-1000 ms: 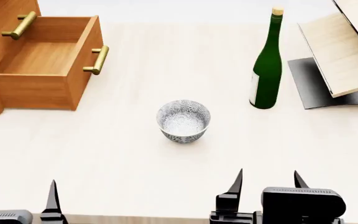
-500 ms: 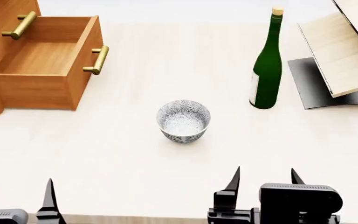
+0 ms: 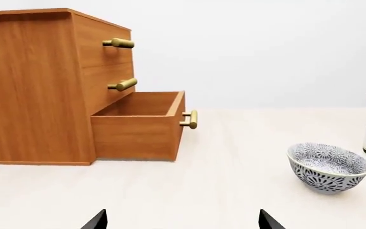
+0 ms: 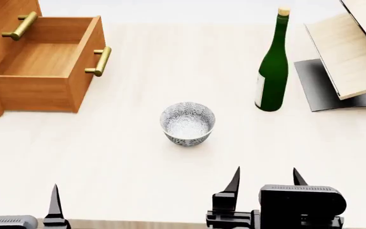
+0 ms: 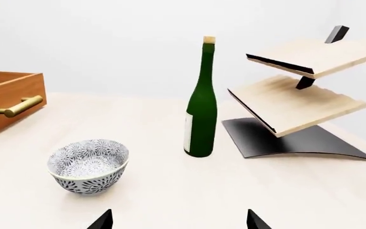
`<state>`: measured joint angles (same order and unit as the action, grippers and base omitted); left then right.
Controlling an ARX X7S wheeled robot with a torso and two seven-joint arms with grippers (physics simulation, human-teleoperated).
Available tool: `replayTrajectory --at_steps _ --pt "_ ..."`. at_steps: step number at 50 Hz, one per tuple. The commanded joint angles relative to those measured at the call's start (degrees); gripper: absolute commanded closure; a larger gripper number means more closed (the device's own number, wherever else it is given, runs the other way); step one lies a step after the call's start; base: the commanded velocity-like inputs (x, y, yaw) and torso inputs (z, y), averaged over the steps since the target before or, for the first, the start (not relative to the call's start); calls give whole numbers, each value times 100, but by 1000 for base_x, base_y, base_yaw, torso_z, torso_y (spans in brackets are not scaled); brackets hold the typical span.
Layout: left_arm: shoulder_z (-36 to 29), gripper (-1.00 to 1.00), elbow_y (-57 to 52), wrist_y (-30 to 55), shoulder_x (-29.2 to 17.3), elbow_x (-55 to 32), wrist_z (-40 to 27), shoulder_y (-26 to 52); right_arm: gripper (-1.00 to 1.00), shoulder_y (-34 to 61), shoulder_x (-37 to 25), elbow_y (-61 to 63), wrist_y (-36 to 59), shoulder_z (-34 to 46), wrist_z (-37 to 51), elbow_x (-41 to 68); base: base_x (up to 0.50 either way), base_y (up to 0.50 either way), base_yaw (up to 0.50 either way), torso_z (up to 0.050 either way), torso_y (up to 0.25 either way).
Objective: Close the bottom drawer of the cabinet.
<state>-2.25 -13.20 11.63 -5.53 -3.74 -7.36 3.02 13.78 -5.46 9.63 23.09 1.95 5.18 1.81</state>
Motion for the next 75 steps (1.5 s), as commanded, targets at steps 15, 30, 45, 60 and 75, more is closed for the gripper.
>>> replayTrajectory --at_steps 15,30,45,60,75 --pt "80 -100 -41 8 154 247 134 -3 -100 -460 311 1658 1142 484 236 -228 0 0 0 0 0" --pt "-15 -100 -17 -13 40 133 14 -1 -100 -444 128 1561 1081 634 355 -74 0 79 0 0 0" --pt "-107 -100 -26 -6 -65 35 -105 1 -100 -381 46 1581 1041 702 400 118 0 500 0 0 0" --pt "-212 -100 54 -59 -147 -16 -206 11 -100 -379 -38 1582 1002 743 508 270 0 500 0 0 0" --pt "-286 -100 83 -86 -221 -62 -298 10 -100 -407 -99 1592 945 758 597 418 0 500 0 0 0"
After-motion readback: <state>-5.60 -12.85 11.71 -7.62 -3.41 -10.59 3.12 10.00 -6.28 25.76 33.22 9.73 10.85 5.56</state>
